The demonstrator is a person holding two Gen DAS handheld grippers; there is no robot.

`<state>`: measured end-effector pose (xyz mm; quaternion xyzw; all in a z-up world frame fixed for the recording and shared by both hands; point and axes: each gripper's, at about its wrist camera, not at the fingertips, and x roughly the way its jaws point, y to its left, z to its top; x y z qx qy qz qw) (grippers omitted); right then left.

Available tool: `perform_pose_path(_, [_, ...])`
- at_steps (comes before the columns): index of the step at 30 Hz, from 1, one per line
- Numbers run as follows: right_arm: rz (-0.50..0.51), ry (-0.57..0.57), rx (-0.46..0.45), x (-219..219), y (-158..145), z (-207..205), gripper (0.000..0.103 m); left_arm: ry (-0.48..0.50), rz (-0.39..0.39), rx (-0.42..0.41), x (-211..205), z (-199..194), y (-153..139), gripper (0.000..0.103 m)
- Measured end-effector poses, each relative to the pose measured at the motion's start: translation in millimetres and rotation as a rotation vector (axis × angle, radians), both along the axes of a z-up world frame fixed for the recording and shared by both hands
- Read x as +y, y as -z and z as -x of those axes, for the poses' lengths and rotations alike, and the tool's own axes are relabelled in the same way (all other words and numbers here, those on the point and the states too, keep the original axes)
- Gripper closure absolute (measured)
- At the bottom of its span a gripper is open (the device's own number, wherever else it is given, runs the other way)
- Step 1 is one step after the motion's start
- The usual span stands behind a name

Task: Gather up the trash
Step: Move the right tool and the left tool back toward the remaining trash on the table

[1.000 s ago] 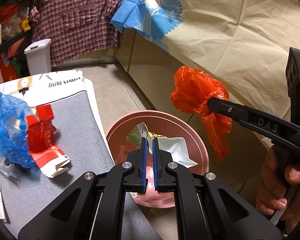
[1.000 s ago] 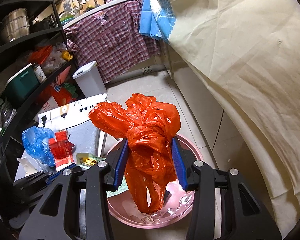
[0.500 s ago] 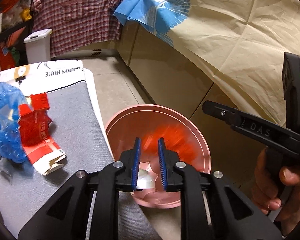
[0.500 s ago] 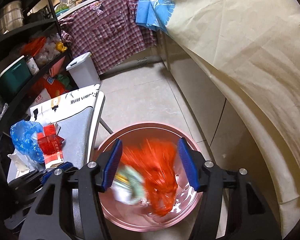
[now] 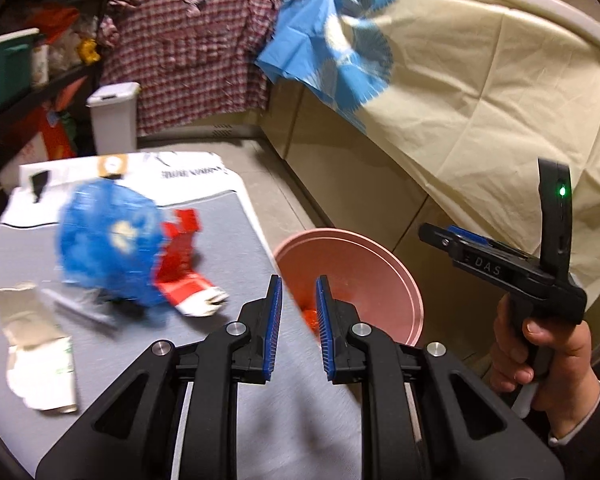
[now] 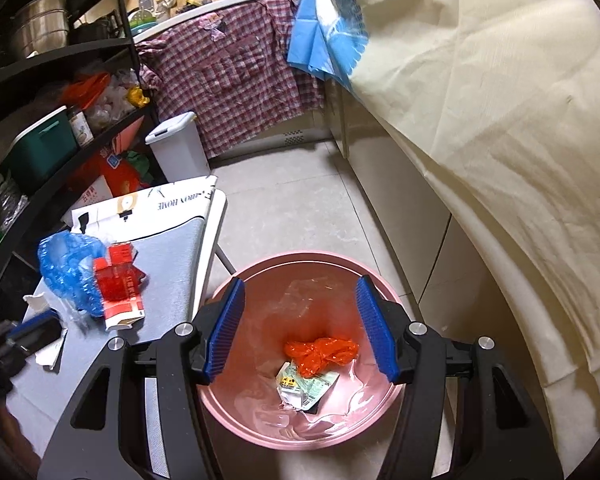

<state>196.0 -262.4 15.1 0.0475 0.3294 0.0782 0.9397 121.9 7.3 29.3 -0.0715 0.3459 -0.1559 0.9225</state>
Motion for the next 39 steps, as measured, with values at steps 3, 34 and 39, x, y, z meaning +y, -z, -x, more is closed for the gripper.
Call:
perform_pose_path(3, [0.013, -0.018, -0.031, 5.2, -7.5, 12.5, 0.047, -0.027, -0.020, -0.026, 23.2, 14.5, -16.7, 0.086])
perform_pose_path(34, [0.026, -0.211, -0.159, 95.7, -17.7, 51.1, 0.082, -0.316, 0.001, -0.060, 192.1, 46.4, -17.0, 0.086])
perform_pose_path(39, [0.020, -0.230, -0.148, 110.6, -8.2, 40.7, 0.082, -0.330, 0.004, -0.050, 201.7, 45.1, -11.7, 0.086])
